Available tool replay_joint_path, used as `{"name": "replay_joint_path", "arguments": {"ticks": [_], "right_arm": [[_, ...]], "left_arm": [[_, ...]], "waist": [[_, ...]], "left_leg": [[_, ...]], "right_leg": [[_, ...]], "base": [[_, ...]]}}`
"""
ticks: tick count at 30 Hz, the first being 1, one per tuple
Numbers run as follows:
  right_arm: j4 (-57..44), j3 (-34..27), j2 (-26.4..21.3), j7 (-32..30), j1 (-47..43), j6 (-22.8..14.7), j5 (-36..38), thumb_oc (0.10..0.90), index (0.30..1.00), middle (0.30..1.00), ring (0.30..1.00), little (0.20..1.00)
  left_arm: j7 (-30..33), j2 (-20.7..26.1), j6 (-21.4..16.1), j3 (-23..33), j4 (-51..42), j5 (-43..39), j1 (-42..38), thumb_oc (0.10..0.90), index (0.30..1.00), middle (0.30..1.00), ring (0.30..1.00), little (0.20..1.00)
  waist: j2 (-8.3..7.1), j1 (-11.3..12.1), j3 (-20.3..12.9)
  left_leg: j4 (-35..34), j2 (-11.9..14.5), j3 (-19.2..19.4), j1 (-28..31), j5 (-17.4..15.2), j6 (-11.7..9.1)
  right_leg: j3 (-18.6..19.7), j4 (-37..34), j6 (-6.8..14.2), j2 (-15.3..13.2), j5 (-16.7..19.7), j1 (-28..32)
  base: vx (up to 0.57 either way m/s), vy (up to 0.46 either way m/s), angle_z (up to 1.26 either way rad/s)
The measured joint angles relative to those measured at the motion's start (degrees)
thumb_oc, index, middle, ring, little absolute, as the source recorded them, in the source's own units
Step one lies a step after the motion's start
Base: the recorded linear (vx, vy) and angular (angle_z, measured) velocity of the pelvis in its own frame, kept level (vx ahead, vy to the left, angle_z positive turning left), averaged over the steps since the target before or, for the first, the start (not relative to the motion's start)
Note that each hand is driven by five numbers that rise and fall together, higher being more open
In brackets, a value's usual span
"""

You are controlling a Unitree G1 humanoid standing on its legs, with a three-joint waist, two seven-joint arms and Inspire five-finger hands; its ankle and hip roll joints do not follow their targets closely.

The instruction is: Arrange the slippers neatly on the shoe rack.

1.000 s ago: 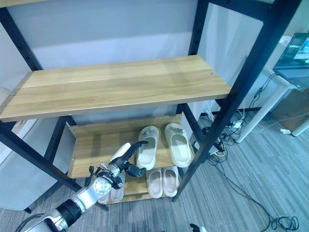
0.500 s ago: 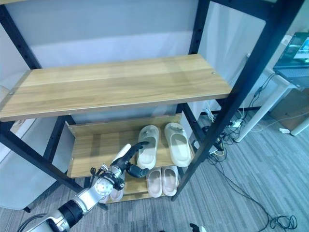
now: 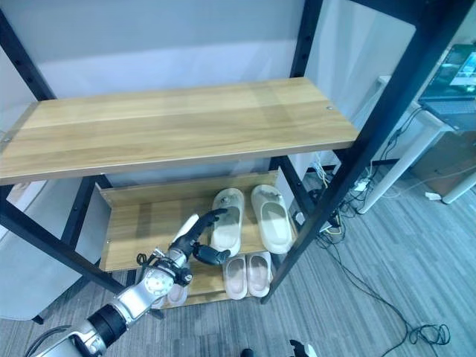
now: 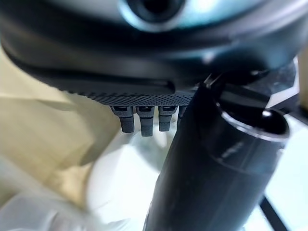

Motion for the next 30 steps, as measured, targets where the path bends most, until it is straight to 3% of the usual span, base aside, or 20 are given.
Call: {"name": "replay_joint_path", "arguments": {"ticks": [5,14,30], "right_arm": [[0.03,0.01,0.01,0.10,0.05,0.03,0.01,0.800,0.900,0.900,0.900,0.900],[0.04,-0.09,0.02,0.22,-0.11,0.05,0.00,0.800,0.900,0.900,0.900,0.900],[0.50,-0.31,-0.05,0.44,0.02,0.07,0.06,0.800,0.900,0.900,0.900,0.900]], "left_arm": [[0.15,1.04,-0.13,3.26,-4.41,-0.19,-0.16,0.800,0.900,0.900,0.900,0.900],[-0.17,2.73,-0.08,3.43,-5.27,0.07,-0.12,0.800,0.900,0.900,0.900,0.900],[-0.83,4.31,0.13,3.65,-1.27,14.00,4.12,0.800,0.900,0.900,0.900,0.900]], "waist": [[-0.03,0.11,0.02],[0.12,0.40,-0.07],[0.23,1.57,-0.16]], "left_leg": [[0.00,0.03,-0.20,0.59,-0.03,0.01],[0.00,0.04,-0.52,0.63,-0.01,0.01],[-0.01,0.03,-0.95,0.93,0.00,0.01]], "right_leg": [[-0.10,-0.01,-0.05,0.04,0.01,0.74],[-0.55,-0.34,-0.04,0.01,0.02,0.99],[-0.81,-0.34,-0.06,0.03,0.01,1.51]], "base": [[0.00,0.002,0.01],[0.00,0.006,0.01],[0.00,0.002,0.01]]}}
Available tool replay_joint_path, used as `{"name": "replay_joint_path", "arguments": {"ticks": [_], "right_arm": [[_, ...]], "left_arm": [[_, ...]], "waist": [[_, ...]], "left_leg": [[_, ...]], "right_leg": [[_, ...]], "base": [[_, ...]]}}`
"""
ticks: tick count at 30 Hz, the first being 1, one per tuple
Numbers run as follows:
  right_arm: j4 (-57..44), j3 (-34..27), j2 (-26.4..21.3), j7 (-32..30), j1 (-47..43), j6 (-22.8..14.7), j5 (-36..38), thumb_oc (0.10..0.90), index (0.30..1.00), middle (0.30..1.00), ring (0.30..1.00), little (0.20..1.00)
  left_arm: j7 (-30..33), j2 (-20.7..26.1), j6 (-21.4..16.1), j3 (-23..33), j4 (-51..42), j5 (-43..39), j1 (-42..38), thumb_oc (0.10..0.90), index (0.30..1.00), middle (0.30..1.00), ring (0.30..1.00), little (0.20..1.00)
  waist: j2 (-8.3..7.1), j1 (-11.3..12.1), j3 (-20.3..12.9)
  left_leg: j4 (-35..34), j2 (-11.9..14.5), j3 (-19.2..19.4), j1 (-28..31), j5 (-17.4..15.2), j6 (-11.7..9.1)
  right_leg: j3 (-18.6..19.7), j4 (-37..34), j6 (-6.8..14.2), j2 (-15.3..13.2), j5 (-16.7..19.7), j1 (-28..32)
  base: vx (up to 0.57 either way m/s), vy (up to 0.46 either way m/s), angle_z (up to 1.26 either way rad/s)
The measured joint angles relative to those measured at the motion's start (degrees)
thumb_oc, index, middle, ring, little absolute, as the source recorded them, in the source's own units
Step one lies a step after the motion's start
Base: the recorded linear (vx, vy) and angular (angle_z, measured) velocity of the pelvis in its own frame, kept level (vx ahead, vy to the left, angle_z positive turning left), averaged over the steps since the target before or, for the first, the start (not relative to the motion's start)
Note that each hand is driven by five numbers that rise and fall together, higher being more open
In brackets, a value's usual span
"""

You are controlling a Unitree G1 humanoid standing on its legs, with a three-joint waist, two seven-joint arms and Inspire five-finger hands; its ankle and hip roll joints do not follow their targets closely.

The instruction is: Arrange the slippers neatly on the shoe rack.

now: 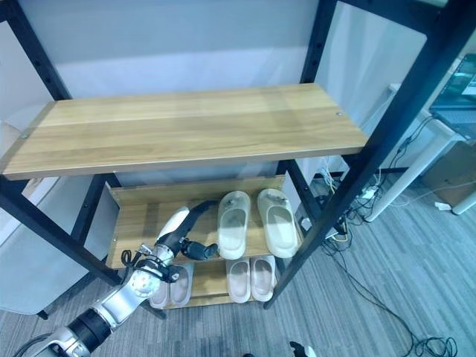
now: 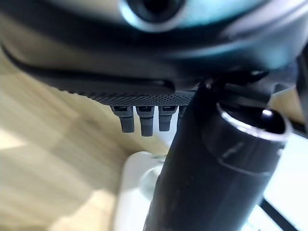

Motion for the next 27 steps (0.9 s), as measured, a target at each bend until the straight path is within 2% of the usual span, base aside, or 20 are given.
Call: {"name": "replay_joint_path", "arguments": {"ticks": [6,13,19,27], "right_arm": [[0.02,0.11,0.03,0.30,0.00,0.00,0.01,0.800,0.900,0.900,0.900,0.900],[0.01,0.29,0.21,0.46,0.07,-0.03,-0.01,0.800,0.900,0.900,0.900,0.900],[-0.02,0.34,0.54,0.43,0.63,-0.08,0.00,0.800,0.900,0.900,0.900,0.900],[-0.06,0.37,0.55,0.28,0.98,-0.16,0.01,0.800,0.900,0.900,0.900,0.900]], "left_arm": [[-0.52,-0.77,0.02,-1.61,4.92,5.08,0.15,0.800,0.900,0.900,0.900,0.900],[-0.74,-1.07,0.02,-4.05,5.62,6.33,1.40,0.800,0.900,0.900,0.900,0.900],[-0.89,-2.81,-0.02,-6.13,7.64,6.36,1.87,0.800,0.900,0.900,0.900,0.900],[-1.72,-3.69,-0.08,-6.30,7.58,4.57,1.92,0.800,0.900,0.900,0.900,0.900]], "waist": [[-0.19,-0.03,-0.14],[-0.82,-0.10,-0.49],[-1.55,-0.19,-1.36],[-1.57,-0.15,-1.41]], "left_leg": [[0.01,0.00,-0.07,-0.07,0.00,0.00],[0.00,0.00,-0.04,-0.09,0.00,0.00],[0.00,0.00,0.07,-0.18,-0.01,0.00],[0.00,-0.02,0.08,-0.19,0.00,0.01]], "right_leg": [[-0.01,0.16,-0.01,0.02,0.01,0.03],[0.03,0.36,0.00,0.02,0.01,-0.11],[0.09,0.36,0.01,0.02,0.00,-0.29],[0.11,0.36,0.00,0.00,0.01,-0.31]], "base": [[0.00,0.000,0.00],[0.00,0.000,0.00],[0.00,0.000,0.00],[0.00,0.000,0.00]]}}
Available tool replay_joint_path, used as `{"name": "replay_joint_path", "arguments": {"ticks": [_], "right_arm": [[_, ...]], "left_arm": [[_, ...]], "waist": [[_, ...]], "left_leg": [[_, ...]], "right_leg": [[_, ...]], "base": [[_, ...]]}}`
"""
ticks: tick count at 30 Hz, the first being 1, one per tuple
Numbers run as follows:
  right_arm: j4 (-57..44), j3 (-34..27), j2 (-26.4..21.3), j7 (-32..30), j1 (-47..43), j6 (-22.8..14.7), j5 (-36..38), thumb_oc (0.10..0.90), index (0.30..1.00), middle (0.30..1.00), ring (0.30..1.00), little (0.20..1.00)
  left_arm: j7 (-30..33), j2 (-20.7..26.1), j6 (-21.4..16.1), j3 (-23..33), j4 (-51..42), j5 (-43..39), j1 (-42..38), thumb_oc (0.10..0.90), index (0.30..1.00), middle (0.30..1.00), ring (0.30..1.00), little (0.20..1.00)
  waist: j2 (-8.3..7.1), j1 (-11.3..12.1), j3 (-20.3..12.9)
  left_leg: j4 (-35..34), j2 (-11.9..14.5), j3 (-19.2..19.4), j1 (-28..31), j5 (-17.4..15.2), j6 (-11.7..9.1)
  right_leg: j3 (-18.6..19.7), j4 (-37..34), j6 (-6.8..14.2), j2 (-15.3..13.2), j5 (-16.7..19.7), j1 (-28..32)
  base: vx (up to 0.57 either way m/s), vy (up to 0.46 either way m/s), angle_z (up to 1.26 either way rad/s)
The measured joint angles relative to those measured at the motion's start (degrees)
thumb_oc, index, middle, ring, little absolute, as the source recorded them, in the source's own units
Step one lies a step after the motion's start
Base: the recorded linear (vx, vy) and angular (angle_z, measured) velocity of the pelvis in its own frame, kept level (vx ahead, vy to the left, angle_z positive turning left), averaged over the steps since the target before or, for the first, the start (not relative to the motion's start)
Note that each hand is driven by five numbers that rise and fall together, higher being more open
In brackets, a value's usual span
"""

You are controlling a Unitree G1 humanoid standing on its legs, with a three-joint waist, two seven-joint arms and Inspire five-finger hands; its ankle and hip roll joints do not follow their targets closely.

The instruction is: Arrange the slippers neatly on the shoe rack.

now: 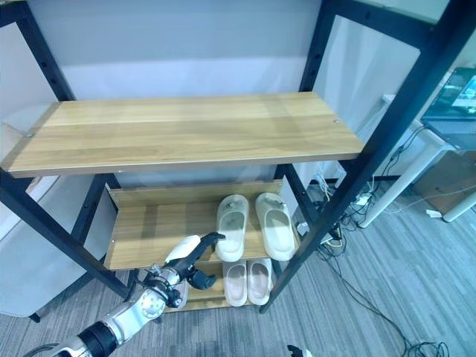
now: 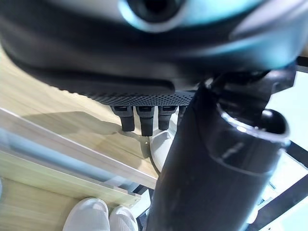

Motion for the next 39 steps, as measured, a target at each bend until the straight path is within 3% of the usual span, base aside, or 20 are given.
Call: {"name": "replay_joint_path", "arguments": {"ticks": [21,39], "right_arm": [[-0.31,1.07,-0.03,-0.61,0.23,-0.01,1.21,0.800,0.900,0.900,0.900,0.900],[-0.31,1.74,-0.09,-0.55,0.20,-0.67,1.53,0.800,0.900,0.900,0.900,0.900]], "left_arm": [[-1.42,-3.16,-0.04,-3.83,-0.70,-18.66,-1.37,0.800,0.900,0.900,0.900,0.900],[-1.37,-3.60,0.04,-8.27,1.99,-16.19,-6.16,0.800,0.900,0.900,0.900,0.900]], "waist": [[0.05,-0.26,-0.02],[0.00,-1.37,0.08]], "left_leg": [[0.00,-0.04,0.51,-0.14,-0.02,0.01],[0.00,-0.31,0.74,-0.42,-0.16,0.17]], "right_leg": [[0.44,0.00,0.05,-0.03,-0.03,-0.43],[0.98,0.00,0.38,-0.32,-0.27,-0.86]], "base": [[0.00,-0.001,0.00],[0.00,0.000,0.00]]}}
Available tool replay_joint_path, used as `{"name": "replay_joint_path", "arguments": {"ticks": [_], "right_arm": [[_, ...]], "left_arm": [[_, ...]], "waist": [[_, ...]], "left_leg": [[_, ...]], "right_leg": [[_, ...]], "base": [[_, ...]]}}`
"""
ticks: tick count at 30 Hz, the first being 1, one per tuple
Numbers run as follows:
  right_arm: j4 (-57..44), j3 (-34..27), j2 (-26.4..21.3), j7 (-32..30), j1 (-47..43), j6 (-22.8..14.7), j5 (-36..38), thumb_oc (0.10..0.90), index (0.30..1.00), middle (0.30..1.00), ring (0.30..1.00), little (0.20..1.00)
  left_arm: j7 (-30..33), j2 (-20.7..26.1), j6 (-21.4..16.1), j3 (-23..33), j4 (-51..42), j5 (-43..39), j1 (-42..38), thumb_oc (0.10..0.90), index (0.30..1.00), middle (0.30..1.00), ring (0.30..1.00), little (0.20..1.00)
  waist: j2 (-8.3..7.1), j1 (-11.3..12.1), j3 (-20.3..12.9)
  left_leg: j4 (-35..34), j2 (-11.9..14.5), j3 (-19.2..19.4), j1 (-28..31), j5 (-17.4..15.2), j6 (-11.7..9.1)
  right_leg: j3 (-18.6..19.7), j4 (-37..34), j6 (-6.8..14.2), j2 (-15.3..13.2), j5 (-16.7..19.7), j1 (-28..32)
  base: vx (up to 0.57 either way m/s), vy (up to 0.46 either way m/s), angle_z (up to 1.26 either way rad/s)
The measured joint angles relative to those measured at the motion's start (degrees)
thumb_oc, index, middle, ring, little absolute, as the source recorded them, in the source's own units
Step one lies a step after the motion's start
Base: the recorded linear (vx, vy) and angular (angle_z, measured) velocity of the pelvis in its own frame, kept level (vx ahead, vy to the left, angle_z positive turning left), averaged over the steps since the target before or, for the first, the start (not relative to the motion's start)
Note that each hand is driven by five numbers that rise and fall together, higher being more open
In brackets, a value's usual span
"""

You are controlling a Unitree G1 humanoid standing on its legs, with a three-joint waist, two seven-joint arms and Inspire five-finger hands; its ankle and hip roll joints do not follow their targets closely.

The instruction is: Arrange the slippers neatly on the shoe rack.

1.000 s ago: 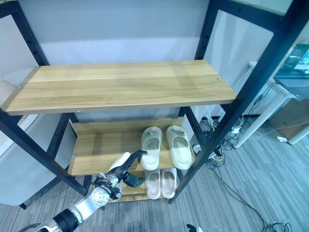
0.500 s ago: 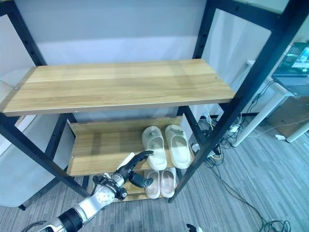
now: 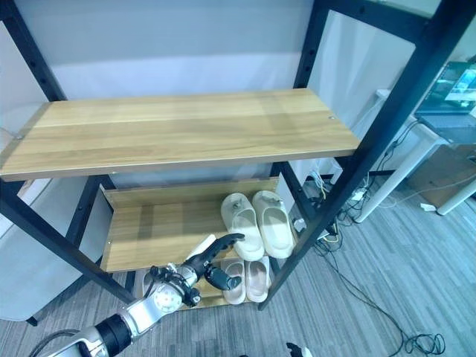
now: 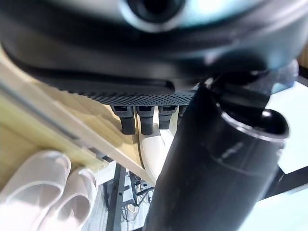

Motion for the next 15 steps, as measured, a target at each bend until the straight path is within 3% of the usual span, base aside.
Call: {"name": "replay_joint_path", "arguments": {"ticks": [15], "right_arm": [[0.30,0.00,-0.15,0.21,-0.07,-0.40,0.23,0.800,0.900,0.900,0.900,0.900]], "left_arm": [[1.73,-1.42,-0.27,0.33,1.95,0.30,-1.14,0.800,0.900,0.900,0.900,0.900]], "waist": [[-0.24,-0.09,0.05]], "left_leg": [[0.00,-0.92,0.85,-0.06,-0.46,0.68]], "right_leg": [[0.59,0.01,0.39,-0.97,0.01,-0.48]], "base": [[0.00,-0.002,-0.01]]}}
